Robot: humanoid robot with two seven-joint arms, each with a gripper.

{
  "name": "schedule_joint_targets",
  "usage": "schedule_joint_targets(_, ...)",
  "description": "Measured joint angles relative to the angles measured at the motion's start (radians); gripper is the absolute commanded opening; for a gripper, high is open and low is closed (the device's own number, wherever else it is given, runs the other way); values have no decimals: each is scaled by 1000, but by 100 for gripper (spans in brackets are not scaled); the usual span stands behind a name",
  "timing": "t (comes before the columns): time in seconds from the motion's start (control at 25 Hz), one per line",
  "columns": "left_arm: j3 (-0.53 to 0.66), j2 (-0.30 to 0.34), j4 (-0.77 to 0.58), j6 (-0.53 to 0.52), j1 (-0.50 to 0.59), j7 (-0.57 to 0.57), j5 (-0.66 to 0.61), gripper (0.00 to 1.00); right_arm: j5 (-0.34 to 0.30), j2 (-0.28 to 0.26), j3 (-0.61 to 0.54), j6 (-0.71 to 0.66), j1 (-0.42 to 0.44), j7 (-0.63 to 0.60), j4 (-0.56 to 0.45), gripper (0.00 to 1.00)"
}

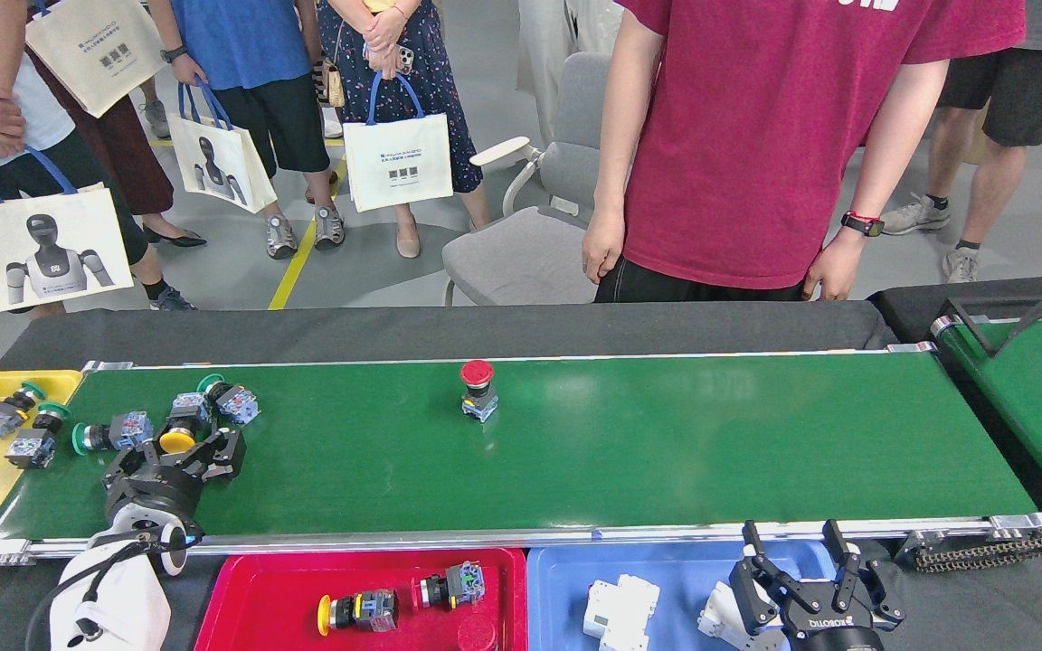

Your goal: Pick switch part from conveyor to tray

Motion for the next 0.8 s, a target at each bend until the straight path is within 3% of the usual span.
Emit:
schedule_joint_targets(0.16,-45,9,-90,-28,79,40,1,5,0,0,1,19,-25,22,-2,94)
schedule_joint_targets(0.36,-42,28,-594,-317,411,49,16,9,0,0,2,24,-26,31,-4,96)
schedule_joint_targets(0.48,-32,28,-835,-490,599,51,32,20,0,0,2,25,-26,31,-4,96)
schedule_joint_targets(0.52,-32,27,-882,-533,649,51,37,27,0,0,2,25,-26,31,-4,96)
schedule_joint_targets(0.64,-33,23,-967,-611,757,51,48,92,0,0,2,25,-26,31,-4,97)
schedule_joint_targets(0.68,-33,19,-976,-622,769,50,49,100,0,0,2,25,-26,31,-4,97)
schedule_joint_targets(0.8,-32,-3,-988,-638,778,50,55,100,0,0,2,26,-26,34,-4,98)
